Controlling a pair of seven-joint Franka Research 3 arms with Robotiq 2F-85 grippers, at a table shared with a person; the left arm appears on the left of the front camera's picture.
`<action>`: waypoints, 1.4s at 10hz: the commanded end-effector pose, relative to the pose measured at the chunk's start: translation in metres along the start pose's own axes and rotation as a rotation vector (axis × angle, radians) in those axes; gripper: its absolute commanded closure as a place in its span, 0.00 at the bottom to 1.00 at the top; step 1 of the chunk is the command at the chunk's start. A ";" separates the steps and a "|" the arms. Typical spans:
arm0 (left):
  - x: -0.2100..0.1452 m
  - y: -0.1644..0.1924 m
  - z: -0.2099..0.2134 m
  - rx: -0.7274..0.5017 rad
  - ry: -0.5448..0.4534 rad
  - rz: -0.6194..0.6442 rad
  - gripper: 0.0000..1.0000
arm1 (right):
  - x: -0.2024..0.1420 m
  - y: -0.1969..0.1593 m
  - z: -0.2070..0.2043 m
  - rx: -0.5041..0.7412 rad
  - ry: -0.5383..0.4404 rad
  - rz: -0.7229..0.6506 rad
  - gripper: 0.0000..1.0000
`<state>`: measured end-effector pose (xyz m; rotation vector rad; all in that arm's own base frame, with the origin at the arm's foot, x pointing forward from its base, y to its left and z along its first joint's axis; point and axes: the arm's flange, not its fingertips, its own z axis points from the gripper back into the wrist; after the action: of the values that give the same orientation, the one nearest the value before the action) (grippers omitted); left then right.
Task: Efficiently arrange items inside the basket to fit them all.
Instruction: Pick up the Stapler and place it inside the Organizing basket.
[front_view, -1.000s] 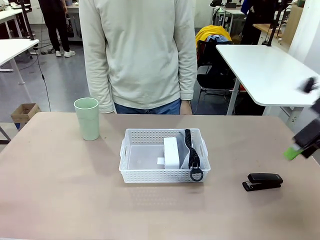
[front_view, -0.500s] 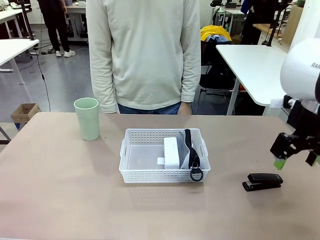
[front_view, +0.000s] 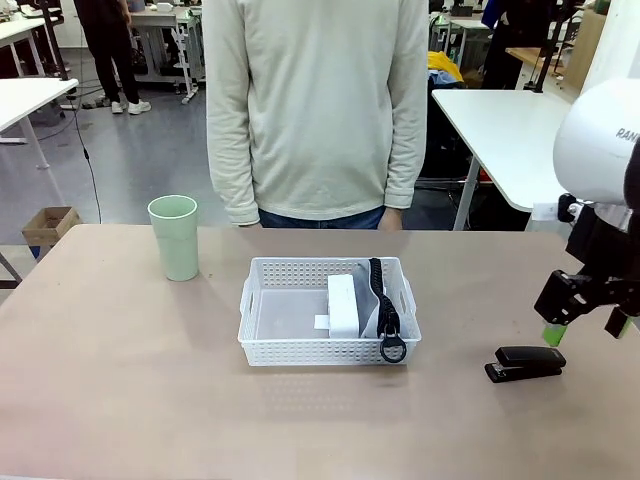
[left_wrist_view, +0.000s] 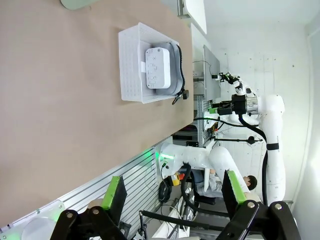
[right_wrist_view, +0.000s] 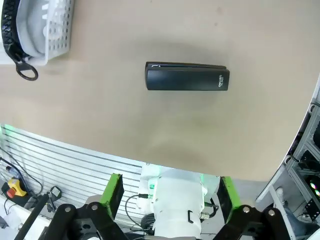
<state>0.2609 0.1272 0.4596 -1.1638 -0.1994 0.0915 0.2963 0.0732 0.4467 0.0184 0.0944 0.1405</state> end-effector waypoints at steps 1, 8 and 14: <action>-0.003 -0.001 0.001 -0.021 -0.003 -0.006 0.00 | 0.001 -0.002 0.000 0.000 -0.004 -0.007 0.00; -0.003 -0.001 0.001 -0.021 -0.003 -0.006 0.00 | 0.076 -0.023 -0.040 -0.075 -0.114 1.097 0.00; -0.003 -0.001 0.001 -0.021 -0.003 -0.006 0.00 | 0.070 -0.036 -0.072 -0.009 -0.063 1.726 0.00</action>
<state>0.2607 0.1274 0.4597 -1.1644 -0.1997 0.0918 0.3785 0.0556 0.3828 0.0624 -0.0374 1.7716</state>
